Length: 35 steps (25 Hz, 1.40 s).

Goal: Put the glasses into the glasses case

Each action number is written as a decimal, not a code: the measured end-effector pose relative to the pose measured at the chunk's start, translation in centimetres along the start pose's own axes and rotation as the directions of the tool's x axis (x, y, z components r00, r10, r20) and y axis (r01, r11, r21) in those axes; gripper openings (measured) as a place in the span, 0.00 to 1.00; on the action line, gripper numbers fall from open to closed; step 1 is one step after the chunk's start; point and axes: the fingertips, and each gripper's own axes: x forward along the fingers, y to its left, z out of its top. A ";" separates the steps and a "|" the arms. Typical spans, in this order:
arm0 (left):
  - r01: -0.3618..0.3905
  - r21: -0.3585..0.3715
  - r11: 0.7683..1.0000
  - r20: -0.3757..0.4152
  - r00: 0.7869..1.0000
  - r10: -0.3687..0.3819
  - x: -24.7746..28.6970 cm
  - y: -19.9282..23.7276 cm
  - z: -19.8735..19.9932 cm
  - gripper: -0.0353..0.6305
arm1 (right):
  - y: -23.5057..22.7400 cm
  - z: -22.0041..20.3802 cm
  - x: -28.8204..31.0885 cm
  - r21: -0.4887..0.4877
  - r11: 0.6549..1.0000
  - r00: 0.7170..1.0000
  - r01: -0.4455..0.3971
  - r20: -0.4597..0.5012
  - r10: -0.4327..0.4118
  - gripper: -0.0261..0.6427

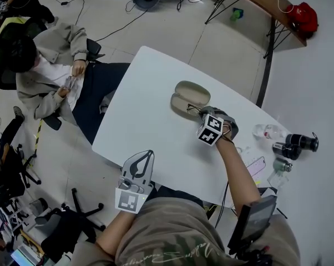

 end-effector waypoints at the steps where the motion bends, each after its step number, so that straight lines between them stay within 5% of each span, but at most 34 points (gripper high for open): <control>1: 0.003 0.000 1.000 -0.002 1.000 -0.003 0.0 0.0 -0.1 0.06 | -0.1 0.1 0.0 0.000 1.000 1.000 0.002 0.001 -0.002 0.08; 24: 0.001 -0.041 0.999 0.013 1.000 0.000 0.0 2.0 0.1 0.06 | -0.2 3.0 0.0 -0.037 0.999 1.000 -0.021 0.003 0.021 0.08; 35: 0.063 -0.083 0.995 0.009 0.998 -0.062 0.9 2.0 -0.3 0.06 | -0.1 4.2 -0.2 -0.007 1.000 1.000 -0.013 -0.002 0.013 0.08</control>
